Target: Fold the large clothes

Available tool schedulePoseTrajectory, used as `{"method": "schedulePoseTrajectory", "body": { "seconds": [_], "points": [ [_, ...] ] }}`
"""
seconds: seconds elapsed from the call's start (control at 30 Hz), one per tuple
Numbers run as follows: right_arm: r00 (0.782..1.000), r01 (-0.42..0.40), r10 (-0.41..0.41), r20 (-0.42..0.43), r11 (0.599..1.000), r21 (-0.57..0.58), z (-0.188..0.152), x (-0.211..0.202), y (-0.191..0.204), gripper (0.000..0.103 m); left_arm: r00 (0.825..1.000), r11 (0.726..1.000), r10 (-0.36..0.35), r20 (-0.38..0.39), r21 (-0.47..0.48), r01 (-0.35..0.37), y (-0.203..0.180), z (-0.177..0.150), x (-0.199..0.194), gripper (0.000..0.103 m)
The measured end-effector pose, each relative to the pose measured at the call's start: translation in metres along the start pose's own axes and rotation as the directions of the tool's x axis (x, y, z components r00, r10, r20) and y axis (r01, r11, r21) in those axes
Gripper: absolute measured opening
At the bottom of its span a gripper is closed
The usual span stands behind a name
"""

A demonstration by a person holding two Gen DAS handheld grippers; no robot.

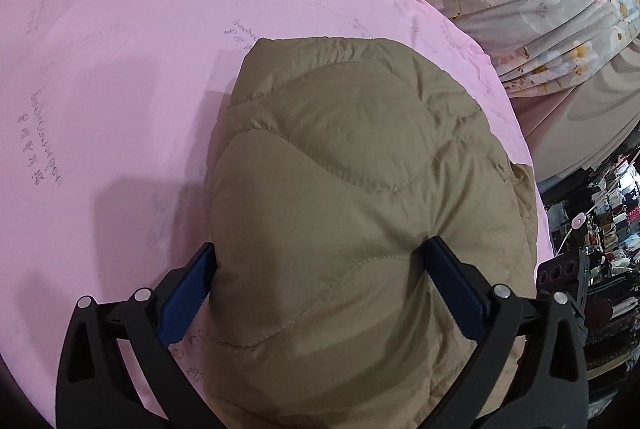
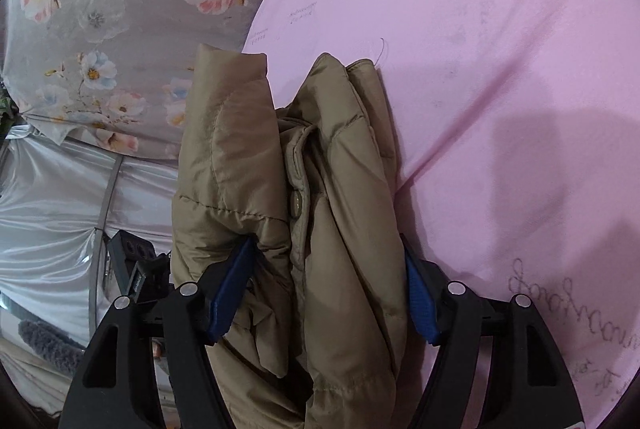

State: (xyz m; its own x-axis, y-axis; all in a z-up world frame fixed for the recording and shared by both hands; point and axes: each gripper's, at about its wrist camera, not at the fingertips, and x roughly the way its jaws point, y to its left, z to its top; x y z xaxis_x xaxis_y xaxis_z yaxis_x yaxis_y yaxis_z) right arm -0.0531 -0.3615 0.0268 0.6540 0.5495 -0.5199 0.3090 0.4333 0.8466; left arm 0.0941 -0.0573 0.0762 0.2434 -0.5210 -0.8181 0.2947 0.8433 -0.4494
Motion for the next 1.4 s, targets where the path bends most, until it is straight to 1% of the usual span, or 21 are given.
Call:
{"method": "schedulePoseTrajectory", "body": {
  "seconds": [0.17, 0.33, 0.43, 0.5, 0.53, 0.57, 0.6, 0.73, 0.9, 1.0, 1.13, 1.17, 1.27, 1.33, 1.4],
  "points": [
    [1.000, 0.000, 0.001, 0.020, 0.999, -0.038, -0.003, 0.010, 0.010, 0.071, 0.999, 0.999, -0.034, 0.013, -0.004, 0.034, 0.010, 0.000, 0.004, 0.098],
    [1.000, 0.004, -0.003, 0.015, 0.997, -0.075, -0.006, 0.022, 0.018, 0.070, 0.994, 0.995, -0.100, 0.032, -0.008, 0.100, 0.021, -0.002, 0.006, 0.098],
    [1.000, -0.023, 0.024, 0.011, 0.996, -0.085, -0.007, 0.025, 0.019, 0.055, 0.990, 0.991, -0.135, 0.041, 0.015, 0.134, 0.023, -0.004, 0.004, 0.098],
    [0.999, -0.033, 0.035, 0.015, 0.994, -0.103, -0.009, 0.024, 0.023, 0.038, 0.989, 0.990, -0.134, 0.064, 0.056, 0.131, 0.016, -0.007, -0.002, 0.088],
    [0.999, -0.032, 0.035, 0.020, 0.992, -0.118, -0.010, 0.023, 0.027, 0.034, 0.988, 0.988, -0.135, 0.079, 0.085, 0.128, 0.013, -0.009, -0.006, 0.086],
    [0.999, -0.028, 0.032, 0.025, 0.989, -0.142, -0.011, 0.022, 0.034, 0.030, 0.986, 0.986, -0.138, 0.093, 0.102, 0.128, 0.010, -0.009, -0.010, 0.080],
    [0.999, -0.021, 0.026, 0.029, 0.988, -0.156, -0.011, 0.022, 0.041, 0.027, 0.984, 0.985, -0.144, 0.105, 0.114, 0.131, 0.008, -0.009, -0.012, 0.078],
    [0.998, -0.048, 0.056, 0.034, 0.977, -0.208, -0.010, 0.027, 0.064, 0.025, 0.975, 0.979, -0.153, 0.159, 0.160, 0.127, 0.004, 0.001, -0.028, 0.075],
    [0.996, -0.061, 0.078, 0.050, 0.959, -0.278, 0.004, 0.042, 0.095, 0.025, 0.954, 0.970, -0.149, 0.259, 0.227, 0.090, -0.003, 0.024, -0.052, 0.075],
    [0.993, -0.066, 0.096, 0.073, 0.939, -0.337, 0.018, 0.055, 0.121, 0.025, 0.939, 0.966, -0.143, 0.312, 0.250, 0.064, 0.000, 0.046, -0.062, 0.071],
    [0.988, -0.066, 0.118, 0.099, 0.905, -0.419, 0.037, 0.072, 0.159, 0.024, 0.909, 0.961, -0.135, 0.393, 0.275, 0.024, 0.008, 0.077, -0.080, 0.069],
    [0.987, -0.063, 0.121, 0.104, 0.895, -0.441, 0.042, 0.078, 0.169, 0.024, 0.900, 0.960, -0.132, 0.417, 0.279, 0.011, 0.011, 0.086, -0.085, 0.069],
    [0.987, -0.042, 0.113, 0.116, 0.870, -0.491, 0.057, 0.100, 0.192, 0.024, 0.879, 0.961, -0.117, 0.462, 0.275, -0.016, 0.021, 0.108, -0.089, 0.069],
    [0.988, -0.021, 0.098, 0.122, 0.858, -0.514, 0.067, 0.119, 0.203, 0.024, 0.872, 0.965, -0.105, 0.479, 0.262, -0.028, 0.034, 0.124, -0.088, 0.069],
    [0.989, -0.009, 0.085, 0.121, 0.852, -0.524, 0.075, 0.138, 0.207, 0.024, 0.870, 0.970, -0.088, 0.485, 0.239, -0.035, 0.049, 0.141, -0.081, 0.069]
  ]
}}
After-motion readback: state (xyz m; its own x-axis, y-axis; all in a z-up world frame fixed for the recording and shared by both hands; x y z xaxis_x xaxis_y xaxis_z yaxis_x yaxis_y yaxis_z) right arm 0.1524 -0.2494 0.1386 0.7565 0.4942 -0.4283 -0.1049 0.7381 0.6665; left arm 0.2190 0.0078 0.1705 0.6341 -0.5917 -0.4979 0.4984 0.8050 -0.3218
